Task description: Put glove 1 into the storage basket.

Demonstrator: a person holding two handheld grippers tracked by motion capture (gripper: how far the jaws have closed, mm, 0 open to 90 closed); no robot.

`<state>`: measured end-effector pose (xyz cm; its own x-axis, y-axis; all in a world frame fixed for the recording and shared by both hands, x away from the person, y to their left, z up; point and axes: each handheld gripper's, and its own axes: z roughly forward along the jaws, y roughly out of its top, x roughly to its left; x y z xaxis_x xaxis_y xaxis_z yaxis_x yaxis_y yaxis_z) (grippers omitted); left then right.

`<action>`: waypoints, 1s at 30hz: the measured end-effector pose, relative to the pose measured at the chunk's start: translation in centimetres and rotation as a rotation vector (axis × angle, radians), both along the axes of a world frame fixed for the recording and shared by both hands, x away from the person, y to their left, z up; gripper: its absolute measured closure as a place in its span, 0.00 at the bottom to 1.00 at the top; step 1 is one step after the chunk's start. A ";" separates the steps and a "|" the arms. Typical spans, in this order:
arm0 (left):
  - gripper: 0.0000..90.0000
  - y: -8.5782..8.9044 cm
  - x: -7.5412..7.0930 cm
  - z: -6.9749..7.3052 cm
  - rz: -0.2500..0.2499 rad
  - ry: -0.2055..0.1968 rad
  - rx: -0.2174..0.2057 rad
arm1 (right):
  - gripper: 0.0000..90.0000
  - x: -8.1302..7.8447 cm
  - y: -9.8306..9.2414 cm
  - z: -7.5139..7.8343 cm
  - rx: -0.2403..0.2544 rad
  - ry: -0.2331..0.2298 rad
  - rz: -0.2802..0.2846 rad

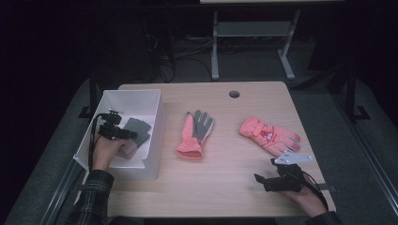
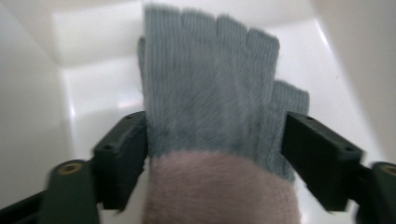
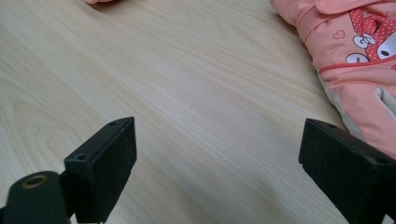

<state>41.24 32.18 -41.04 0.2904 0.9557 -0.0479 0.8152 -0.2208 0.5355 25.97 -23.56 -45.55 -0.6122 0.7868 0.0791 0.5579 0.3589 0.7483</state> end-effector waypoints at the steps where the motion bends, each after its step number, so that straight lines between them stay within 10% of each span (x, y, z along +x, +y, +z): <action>1: 0.20 0.0 0.0 0.3 0.003 -0.009 -0.006 | 0.12 0.0 0.0 0.0 0.000 -0.002 0.001; 18: 0.17 -3.2 -1.2 8.0 -0.162 -0.142 -0.085 | 0.12 0.0 0.1 0.0 -0.001 -0.001 0.011; 30: 0.17 -8.8 -2.3 9.4 -0.295 -0.176 -0.153 | 0.12 -0.1 0.1 0.1 0.005 0.001 0.013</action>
<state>38.95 23.42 -31.60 0.5687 0.8154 -0.1083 0.6208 -0.3391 0.7068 25.88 -23.45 -45.46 -0.6225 0.7781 0.0838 0.5540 0.3624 0.7495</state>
